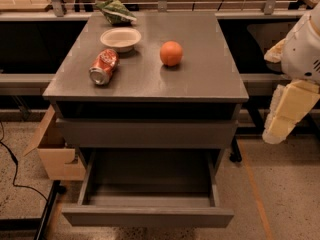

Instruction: Close middle drawer

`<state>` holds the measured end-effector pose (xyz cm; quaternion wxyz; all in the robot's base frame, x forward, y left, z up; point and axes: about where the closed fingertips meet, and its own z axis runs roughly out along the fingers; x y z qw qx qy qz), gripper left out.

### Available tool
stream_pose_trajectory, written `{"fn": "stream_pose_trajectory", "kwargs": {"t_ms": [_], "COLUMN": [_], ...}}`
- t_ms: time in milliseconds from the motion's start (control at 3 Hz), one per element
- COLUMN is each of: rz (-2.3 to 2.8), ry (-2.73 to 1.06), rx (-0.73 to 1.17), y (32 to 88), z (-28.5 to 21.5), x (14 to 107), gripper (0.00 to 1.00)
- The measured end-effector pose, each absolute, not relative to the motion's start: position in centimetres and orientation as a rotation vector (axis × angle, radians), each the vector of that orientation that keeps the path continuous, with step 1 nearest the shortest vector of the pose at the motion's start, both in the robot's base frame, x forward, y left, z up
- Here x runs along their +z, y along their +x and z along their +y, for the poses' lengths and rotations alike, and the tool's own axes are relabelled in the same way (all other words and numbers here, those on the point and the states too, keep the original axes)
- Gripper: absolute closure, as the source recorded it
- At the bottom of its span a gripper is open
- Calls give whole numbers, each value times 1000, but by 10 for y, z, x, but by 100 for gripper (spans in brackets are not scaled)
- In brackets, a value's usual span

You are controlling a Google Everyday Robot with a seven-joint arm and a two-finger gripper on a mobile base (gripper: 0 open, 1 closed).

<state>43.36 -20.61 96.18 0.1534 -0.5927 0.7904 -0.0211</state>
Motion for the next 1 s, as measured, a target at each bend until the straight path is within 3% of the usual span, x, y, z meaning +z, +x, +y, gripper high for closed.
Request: {"fn": "stream_pose_trajectory", "kwargs": {"t_ms": [333, 1000], "rz": [2331, 2669], "ry": [-1660, -1487], "rx": [-18, 220], "y": [426, 378], "z": [-188, -139], "x": [935, 793], "gripper": [0, 0]}}
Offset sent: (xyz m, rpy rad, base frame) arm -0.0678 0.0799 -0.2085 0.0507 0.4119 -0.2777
